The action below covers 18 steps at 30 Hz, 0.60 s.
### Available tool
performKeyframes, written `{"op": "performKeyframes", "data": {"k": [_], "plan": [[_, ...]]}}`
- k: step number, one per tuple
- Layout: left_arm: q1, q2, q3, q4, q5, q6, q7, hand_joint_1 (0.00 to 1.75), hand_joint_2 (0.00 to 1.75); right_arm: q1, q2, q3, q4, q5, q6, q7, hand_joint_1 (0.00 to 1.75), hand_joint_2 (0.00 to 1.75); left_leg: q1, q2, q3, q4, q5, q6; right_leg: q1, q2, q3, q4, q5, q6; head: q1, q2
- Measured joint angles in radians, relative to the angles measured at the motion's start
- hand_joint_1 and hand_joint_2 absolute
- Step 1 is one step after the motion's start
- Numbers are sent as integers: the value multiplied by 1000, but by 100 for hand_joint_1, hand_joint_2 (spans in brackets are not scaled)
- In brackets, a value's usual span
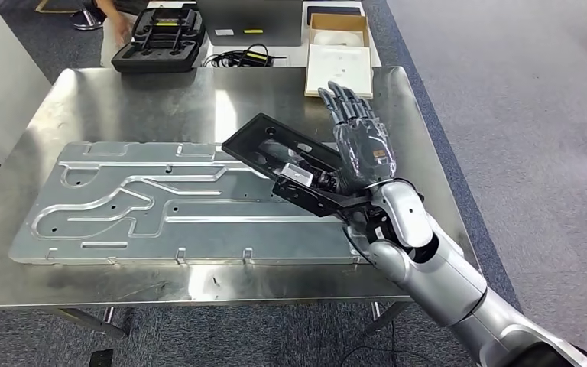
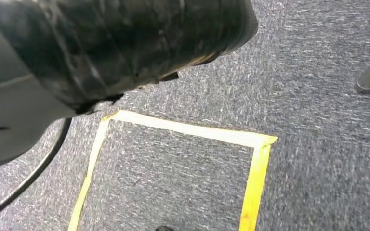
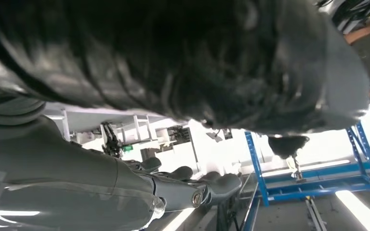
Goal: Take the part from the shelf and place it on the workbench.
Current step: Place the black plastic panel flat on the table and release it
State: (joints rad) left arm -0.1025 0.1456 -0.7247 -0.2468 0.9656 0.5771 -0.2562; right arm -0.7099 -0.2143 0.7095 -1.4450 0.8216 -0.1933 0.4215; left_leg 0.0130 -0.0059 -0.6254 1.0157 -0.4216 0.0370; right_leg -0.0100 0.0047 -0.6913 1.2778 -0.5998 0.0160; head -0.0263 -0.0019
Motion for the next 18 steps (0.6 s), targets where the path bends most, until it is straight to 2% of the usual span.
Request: {"op": "performKeyframes", "data": {"k": [1, 2, 3, 5, 6, 7, 9, 10, 11, 12, 13, 14, 15, 16, 17, 18], "plan": [[0, 0, 0, 0, 0, 1, 1, 0, 0, 0, 2, 0, 0, 0, 0, -1, 0, 0, -1, 0, -7, 2, 5, 0, 0, 0, -3, 29, -8, 0, 0, 0], [0, -1, 0, 0, 0, 1, 2, 0, 0, 0, 4, 0, -1, 0, 0, -1, 0, 0, -1, 0, -15, 4, 9, 0, 0, 0, 12, 20, 2, -1, 0, 0], [0, -2, 0, 0, 0, 1, 3, 0, 0, -1, 6, 0, -2, 0, 0, -1, 0, 0, -1, -1, -22, 7, 14, -1, 0, 0, 46, -27, 26, -4, 0, 0], [1, -5, 0, 0, 0, 2, 3, 0, 0, -6, 10, 0, -7, 0, -1, -2, 0, 0, -2, -3, -33, 11, 23, -7, 3, 0, 135, -165, 69, -11, 0, 0], [1, -6, 0, 0, 0, 2, 3, 0, 0, -9, 12, 0, -10, 0, -1, -2, 0, 0, -3, -3, -36, 11, 28, -12, 6, 0, 162, -213, 82, -13, -1, 0], [1, -6, 0, 0, 0, 2, 3, 0, 0, -13, 13, 0, -12, 0, -1, -2, 0, 0, -3, -3, -38, 10, 34, -18, 9, 0, 174, -240, 87, -15, 0, 0], [2, -7, 0, 0, 0, 4, 3, 0, 0, -17, 17, 0, -14, 0, -1, -2, 0, 0, -4, -3, -41, 3, 49, -31, 11, 1, 167, -249, 101, -21, 1, 0], [3, -7, 0, 0, 0, 4, 3, 0, 0, -19, 19, 0, -14, 0, -1, -2, 0, 0, -4, -3, -45, 4, 48, -37, 9, -1, 161, -254, 109, -27, 2, 0], [3, -7, 1, 0, 0, 4, 3, 0, 0, -20, 22, 0, -14, 0, -1, -2, 0, 0, -3, -2, -53, 15, 30, -43, 6, -3, 153, -257, 120, -35, 0, 0], [3, -7, 1, 0, 0, 4, 4, 0, 0, -21, 24, 0, -14, 0, -1, -2, 0, 0, -2, -1, -67, 45, -5, -49, 2, -5, 143, -261, 132, -42, -1, 0], [3, -7, 1, 0, 0, 4, 4, 0, 0, -22, 27, 0, -14, 0, -1, -2, 0, 0, 0, -1, -84, 94, -53, -53, 1, -7, 131, -262, 142, -47, -2, 0], [2, -8, 1, 0, 1, 4, 4, 0, 0, -23, 29, 1, -14, 0, -1, -2, 0, 0, 1, 0, -102, 157, -102, -58, 1, -7, 117, -262, 153, -51, -3, 0], [2, -8, 1, 0, 1, 4, 4, 0, 0, -22, 31, 1, -14, 0, -1, -3, 0, 0, 2, 0, -116, 219, -136, -62, 1, -7, 103, -261, 163, -51, -4, 0], [2, -8, 1, 0, 1, 4, 4, 0, 0, -21, 31, 1, -14, 0, -1, -3, 0, 0, 3, 0, -120, 265, -149, -65, 2, -7, 87, -259, 173, -50, -4, 0], [2, -8, 1, 0, 1, 4, 4, 0, 0, -21, 32, 1, -14, 0, -1, -3, 0, 0, 4, 0, -110, 282, -140, -68, 1, -7, 72, -257, 183, -49, -4, 0], [2, -8, 1, 0, 1, 4, 4, 0, 0, -21, 32, 2, -14, 1, -1, -4, 0, 0, 5, 0, -81, 263, -116, -68, 1, -7, 56, -254, 193, -46, -4, 0]]}}
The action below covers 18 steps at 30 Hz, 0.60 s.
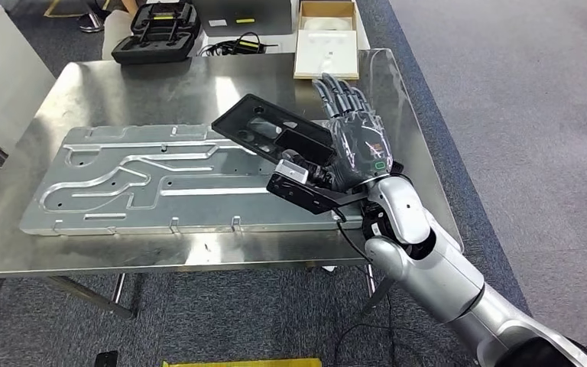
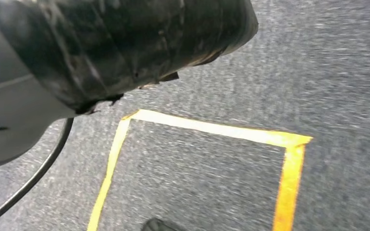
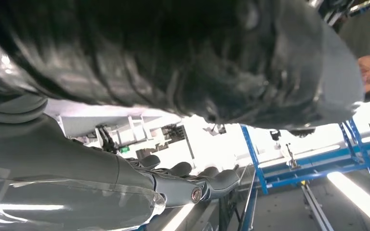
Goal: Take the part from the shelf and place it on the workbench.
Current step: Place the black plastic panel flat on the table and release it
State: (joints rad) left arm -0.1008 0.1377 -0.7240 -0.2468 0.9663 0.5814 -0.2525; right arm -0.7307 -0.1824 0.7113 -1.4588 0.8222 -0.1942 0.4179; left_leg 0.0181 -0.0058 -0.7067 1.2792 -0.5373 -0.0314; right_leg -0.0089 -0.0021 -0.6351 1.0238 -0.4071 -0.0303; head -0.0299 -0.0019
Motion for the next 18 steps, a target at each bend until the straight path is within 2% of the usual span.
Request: {"op": "performKeyframes", "data": {"k": [1, 3, 4, 5, 7, 8, 9, 10, 12, 13, 14, 15, 16, 17, 18], "plan": [[-1, 0, 0, 0, 0, 0, 0, 0, 0, 0, 0, 1, 0, 0, 0, -2, 0, 0, 1, 0, 44, -50, 25, 1, 0, 0, -14, 4, 8, 3, 0, 0], [-3, 0, 0, 0, 0, 1, 0, 0, 0, -3, 2, 2, 0, 0, -1, -7, 0, 0, -1, -1, 144, -185, 32, 8, 1, 0, -33, 10, 23, 13, 0, 0], [-4, 0, 0, 0, 0, 2, 0, 0, 0, -6, 2, 3, 0, 0, -2, -10, 0, 0, -3, -3, 174, -233, 24, 14, 2, -1, -37, 10, 31, 19, 1, 0], [-5, 0, 0, 0, 0, 3, 0, 0, 0, -9, 4, 4, 0, 0, -3, -12, 0, 0, -6, -4, 187, -260, 17, 21, 2, -1, -39, 8, 39, 25, 0, 0], [-4, 0, 0, 0, 0, 5, 0, 0, 0, -15, 5, 9, 0, 0, -6, -15, 0, 0, -6, -3, 178, -271, 30, 38, 2, -1, -41, 2, 53, 37, 0, 0], [-5, -1, 0, 0, 0, 5, 1, 0, 0, -16, 5, 11, 1, 0, -7, -15, 0, 0, -5, -1, 172, -272, 41, 46, 2, 0, -48, 9, 41, 42, 1, 0], [-5, -1, 0, 0, 0, 6, 3, 0, 0, -16, 5, 13, 1, 0, -9, -15, 0, 0, -3, 1, 163, -275, 52, 55, 1, 0, -58, 31, 11, 46, 3, 0], [-5, -2, 0, 0, 0, 7, 4, 0, 0, -17, 5, 14, 1, -1, -11, -15, 0, 0, -2, 3, 153, -275, 64, 62, 0, 1, -73, 74, -36, 49, 5, 0], [-5, -2, 0, 0, 0, 10, 6, 0, 0, -17, 5, 14, 1, -2, -16, -16, 0, 0, -4, 5, 125, -275, 87, 71, -1, 1, -105, 204, -137, 52, 8, 0], [-5, -2, 0, 0, 0, 12, 6, 0, 0, -17, 5, 14, 1, -2, -18, -16, 0, 0, -5, 5, 109, -274, 98, 71, -1, 1, -112, 262, -162, 53, 8, 0], [-5, -2, 0, 0, 1, 14, 7, 0, 0, -17, 5, 15, 1, -2, -20, -17, 0, 0, -7, 5, 94, -274, 109, 71, -1, 1, -105, 294, -161, 53, 8, 0], [-5, -3, 0, 0, 1, 15, 8, 0, 0, -17, 5, 15, 1, -2, -22, -18, 0, 0, -8, 4, 79, -272, 120, 71, -1, 1, -82, 290, -139, 51, 8, 0], [-4, -4, 0, 0, 2, 17, 9, 0, 0, -16, 5, 15, 1, -2, -24, -19, 0, 0, -8, 4, 66, -271, 130, 69, 0, 1, -41, 252, -111, 47, 8, 0], [-4, -5, 0, 0, 3, 19, 10, 0, 0, -17, 5, 16, 1, -1, -25, -20, 0, 0, -9, 4, 54, -268, 139, 66, 1, 1, 13, 189, -92, 42, 8, 0], [-4, -6, 0, 0, 3, 21, 11, 0, 0, -18, 6, 16, 0, 0, -26, -21, 0, 0, -10, 3, 44, -265, 147, 63, 5, 1, 69, 112, -91, 36, 8, 0]]}}
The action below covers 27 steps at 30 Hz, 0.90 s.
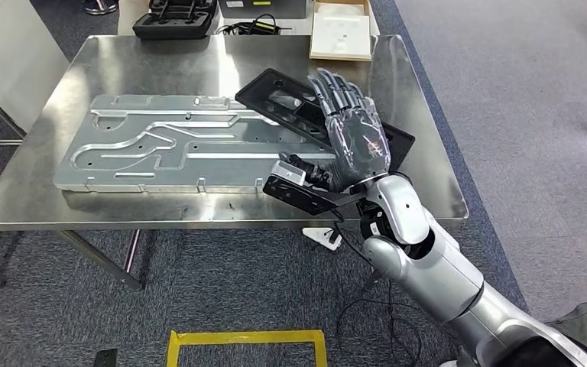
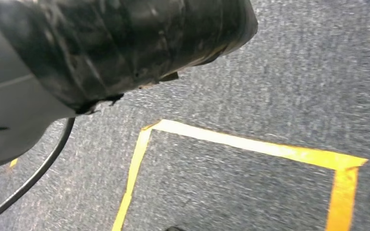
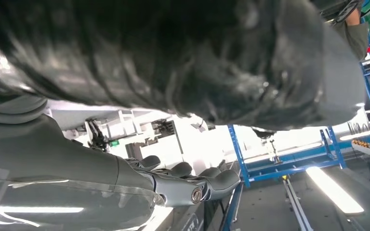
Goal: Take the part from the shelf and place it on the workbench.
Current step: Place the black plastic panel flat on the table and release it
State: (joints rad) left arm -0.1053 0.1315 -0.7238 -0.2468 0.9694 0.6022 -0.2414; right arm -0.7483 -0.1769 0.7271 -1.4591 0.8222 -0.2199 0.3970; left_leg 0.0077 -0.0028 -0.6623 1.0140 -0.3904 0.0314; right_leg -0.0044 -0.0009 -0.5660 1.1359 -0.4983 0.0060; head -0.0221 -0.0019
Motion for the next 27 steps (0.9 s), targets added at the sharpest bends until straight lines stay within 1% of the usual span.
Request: {"op": "performKeyframes", "data": {"k": [1, 2, 3, 4, 5, 6, 7, 8, 9, 10, 11, 12, 13, 14, 15, 16, 17, 18, 19, 20, 21, 22, 23, 24, 25, 26, 27], "plan": [[0, -1, 0, 0, 0, 2, 1, 0, 0, -1, 1, 0, -1, 1, -1, 0, 0, 0, -1, 0, -6, 2, 8, -5, 3, 0, 43, -63, -8, -4, -1, 0], [0, -2, 0, 0, 0, 3, 2, 0, 0, -2, 1, 0, -3, 1, -3, -1, 0, 0, -1, 0, -10, 2, 17, -10, 7, 0, 68, -106, -19, -7, 0, 0], [1, -2, 0, 0, 0, 5, 3, 0, 0, -2, 2, 0, -4, 1, -4, -1, 0, 0, -2, 0, -12, -1, 27, -16, 10, 0, 75, -127, -23, -9, 0, 0], [2, -1, 0, 0, 0, 6, 4, 0, 0, -1, 2, 0, -4, 1, -6, -1, 0, 0, -2, -1, -14, -5, 37, -21, 7, -1, 67, -132, -14, -13, 1, 0], [3, -1, 0, 0, 1, 8, 6, 0, 0, -1, 2, 0, -4, 1, -7, -1, 0, 0, -2, -2, -20, -4, 34, -27, 5, -3, 60, -135, -2, -17, 2, 0], [4, -1, 1, 0, 2, 9, 7, 0, 0, 0, 2, 0, -4, 1, -9, -1, 0, 0, -1, -3, -29, 9, 13, -33, 1, -4, 49, -139, 12, -24, 1, 0], [4, 0, 1, 0, 2, 11, 8, 0, 0, 1, 3, 0, -4, 1, -11, -1, 0, 0, 0, -3, -43, 43, -28, -39, -3, -6, 36, -142, 26, -29, -1, 0], [4, -1, 1, 0, 3, 11, 9, 0, 0, 2, 3, 0, -5, 1, -13, -1, 0, 0, 3, -2, -60, 97, -83, -44, -4, -6, 22, -141, 40, -33, -3, 0], [4, -1, 1, 0, 3, 12, 10, 0, 0, 3, 4, 0, -5, 1, -17, 0, 0, 0, 4, -2, -74, 163, -132, -49, -4, -6, 4, -140, 52, -36, -4, 0], [5, -1, 1, 0, 3, 13, 11, 0, 0, 6, 4, 0, -5, 2, -21, 1, 0, 0, 5, -2, -83, 225, -162, -53, -4, -6, -13, -137, 64, -36, -4, 0], [5, -1, 1, 0, 3, 14, 12, 0, 0, 10, 4, 0, -5, 2, -26, 3, 0, 0, 6, -2, -81, 266, -164, -56, -4, -6, -30, -135, 75, -35, -4, 0], [5, -1, 1, 0, 3, 15, 12, 0, 0, 14, 3, 0, -6, 2, -31, 6, 0, 0, 7, -2, -66, 278, -145, -57, -4, -6, -48, -131, 86, -33, -4, 0], [4, -1, 1, 0, 4, 16, 12, 0, 0, 18, 2, 0, -7, 3, -36, 9, 0, 0, 8, -2, -33, 255, -117, -58, -4, -6, -66, -127, 97, -30, -4, 0], [4, -1, 1, 0, 4, 16, 12, 0, 0, 22, 1, 0, -10, 3, -41, 12, 0, 0, 10, -2, 15, 203, -100, -57, -5, -6, -82, -121, 107, -26, -4, 0], [3, -1, 1, 0, 5, 17, 13, 0, 0, 24, -2, 0, -17, 3, -46, 14, 0, 0, 9, -2, 73, 131, -102, -55, -4, -6, -96, -115, 115, -21, -5, 0], [2, -1, 1, 0, 5, 18, 13, 0, 0, 26, -5, 0, -25, 2, -52, 17, 0, 0, 7, -4, 118, 69, -115, -49, -3, -5, -105, -111, 123, -16, -4, 0], [1, -1, 1, 0, 6, 19, 13, 0, 0, 27, -9, 0, -33, 0, -58, 19, 0, 0, 5, -5, 146, 24, -131, -43, -1, -5, -110, -108, 131, -11, -4, 0], [0, -1, 1, 0, 6, 19, 13, 0, 0, 29, -13, 0, -42, -4, -65, 22, 0, 0, 2, -6, 156, 2, -139, -35, 0, -5, -112, -110, 140, -5, -4, 0], [1, -1, 1, 0, 7, 20, 13, 0, 0, 33, -19, 0, -49, -11, -71, 23, 0, 0, 2, -6, 149, -1, -133, -24, 0, -5, -113, -112, 149, 1, -3, 0], [1, -1, 1, 0, 8, 20, 13, 0, 0, 39, -25, 0, -57, -20, -77, 25, 0, 0, 4, -4, 141, -3, -124, -16, 0, -3, -118, -110, 148, 6, -3, 0], [1, -1, 1, 0, 9, 20, 13, 0, 0, 47, -33, 0, -67, -32, -84, 25, 0, 0, 5, -1, 132, -3, -112, -6, -1, -1, -126, -96, 126, 11, -1, 0], [2, -2, 1, 0, 11, 20, 13, 0, 0, 55, -41, 0, -78, -45, -92, 23, 0, 0, 7, 2, 119, -5, -99, 4, -2, 1, -139, -64, 85, 16, 1, 0], [2, -2, 1, 0, 12, 20, 13, 0, 0, 63, -49, -1, -91, -60, -104, 19, 0, 0, 7, 5, 106, -5, -85, 10, -3, 2, -154, -13, 30, 20, 3, 0], [3, -2, 1, 0, 12, 19, 13, 0, 0, 72, -58, -3, -105, -76, -121, 11, 0, 0, 5, 6, 90, -4, -73, 15, -3, 2, -167, 52, -25, 23, 5, 0], [4, -2, 1, 0, 11, 18, 12, 0, 0, 81, -67, -7, -120, -93, -144, -2, 0, 0, 4, 7, 74, -4, -61, 17, -4, 2, -176, 115, -61, 25, 5, 0], [4, -2, 1, 0, 9, 17, 12, 0, 0, 93, -77, -12, -135, -113, -174, -21, 0, 0, 3, 7, 58, -3, -48, 17, -4, 2, -174, 161, -72, 26, 5, 0], [4, -2, 1, 0, 7, 16, 12, 0, 0, 105, -86, -20, -150, -135, -205, -40, 0, 0, 2, 7, 42, -1, -37, 17, -4, 2, -159, 178, -59, 26, 5, 0]]}}
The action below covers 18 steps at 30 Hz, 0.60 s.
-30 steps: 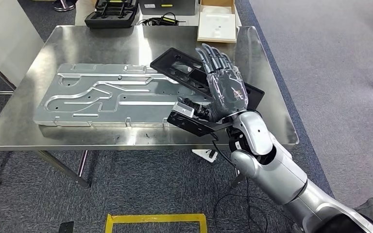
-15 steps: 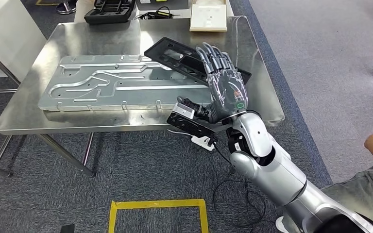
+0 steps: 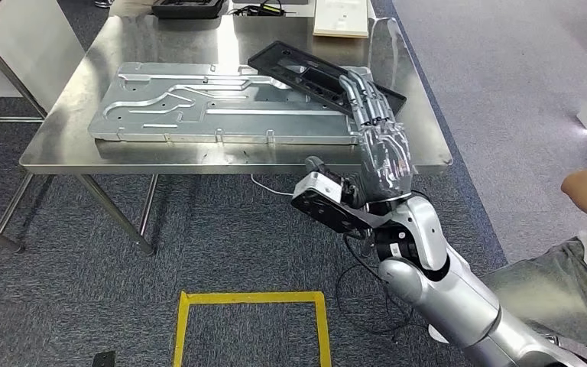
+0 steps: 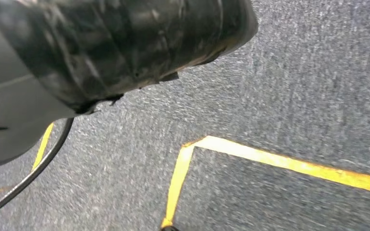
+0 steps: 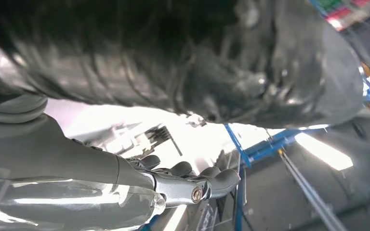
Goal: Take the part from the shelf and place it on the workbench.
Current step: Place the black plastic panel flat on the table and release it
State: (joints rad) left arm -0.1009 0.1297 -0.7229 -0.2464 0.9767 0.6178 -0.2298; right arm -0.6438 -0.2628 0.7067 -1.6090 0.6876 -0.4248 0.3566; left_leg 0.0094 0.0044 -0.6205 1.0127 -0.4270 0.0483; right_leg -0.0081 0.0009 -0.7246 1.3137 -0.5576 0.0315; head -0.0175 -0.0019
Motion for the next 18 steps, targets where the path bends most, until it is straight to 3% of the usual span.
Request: {"op": "performKeyframes", "data": {"k": [1, 3, 5, 6, 8, 9, 10, 11, 13, 14, 15, 16, 17, 18], "plan": [[0, 0, 0, 0, -2, -1, -1, 0, 0, 11, -8, -11, -16, -22, -30, -18, 0, 0, -1, 0, -16, 2, 12, -1, 0, 0, 33, -18, 25, -3, 0, 0], [1, -2, 0, 0, -4, -2, -2, 0, 0, 24, -21, -37, -46, -56, -67, -40, 0, 0, -4, -1, -41, 6, 32, -6, 6, 0, 143, -139, 55, -15, 0, 0], [1, -5, 0, 0, -4, -3, -3, 0, 0, 28, -31, -63, -73, -67, -77, -48, 0, 0, -6, 0, -54, 8, 52, -13, 12, -1, 237, -273, 36, -26, -1, 0], [1, -6, 0, 0, -4, -3, -4, 0, 0, 30, -34, -73, -84, -68, -78, -49, 0, 0, -6, 0, -56, 5, 63, -18, 16, -2, 256, -308, 28, -29, 0, 0], [2, -6, 0, 0, -4, -3, -5, 0, 0, 38, -40, -88, -98, -77, -81, -51, 0, 0, -4, 0, -60, -2, 80, -30, 14, -4, 246, -325, 44, -35, 2, 0], [3, -6, 0, 0, -4, -3, -5, 0, 0, 42, -42, -93, -103, -90, -84, -51, 0, 0, -3, -2, -67, 4, 67, -36, 11, -5, 236, -329, 58, -41, 2, 0], [4, -6, 0, 0, -3, -3, -6, 0, 0, 47, -43, -98, -109, -113, -91, -50, 0, 0, -2, -3, -79, 28, 33, -41, 7, -7, 222, -332, 73, -48, 0, 0], [5, -7, 0, 0, -2, -3, -6, 0, 0, 51, -44, -104, -116, -147, -100, -49, 0, 0, 0, -4, -93, 71, -19, -46, 4, -8, 206, -334, 88, -53, -2, 0], [5, -7, 0, 0, 0, -3, -8, 0, 0, 60, -49, -121, -132, -245, -131, -43, 0, 0, 3, -4, -117, 197, -122, -54, 3, -8, 171, -333, 115, -58, -5, 0], [5, -7, 0, 0, 1, -2, -8, 0, 0, 67, -55, -132, -139, -304, -149, -38, 0, 0, 4, -4, -120, 254, -138, -57, 3, -8, 152, -332, 130, -57, -5, 0], [5, -7, 0, 0, 3, -2, -8, 0, 0, 74, -62, -142, -146, -364, -168, -35, 0, 0, 5, -4, -112, 290, -126, -60, 2, -8, 132, -329, 144, -55, -5, 0], [5, -7, 0, 0, 4, -1, -8, 0, 0, 82, -70, -153, -153, -430, -187, -34, 0, 0, 7, -4, -90, 295, -96, -61, 2, -8, 111, -325, 158, -52, -5, 0], [5, -7, 0, 0, 6, -1, -8, 0, 0, 90, -79, -165, -160, -501, -206, -38, 0, 0, 8, -4, -51, 267, -68, -61, 1, -8, 91, -320, 170, -48, -5, 0], [3, -6, 0, 0, 6, -1, -8, 0, 0, 97, -87, -178, -168, -573, -225, -49, 0, 0, 8, -4, 7, 208, -61, -60, 1, -8, 73, -314, 180, -44, -5, 0]]}}
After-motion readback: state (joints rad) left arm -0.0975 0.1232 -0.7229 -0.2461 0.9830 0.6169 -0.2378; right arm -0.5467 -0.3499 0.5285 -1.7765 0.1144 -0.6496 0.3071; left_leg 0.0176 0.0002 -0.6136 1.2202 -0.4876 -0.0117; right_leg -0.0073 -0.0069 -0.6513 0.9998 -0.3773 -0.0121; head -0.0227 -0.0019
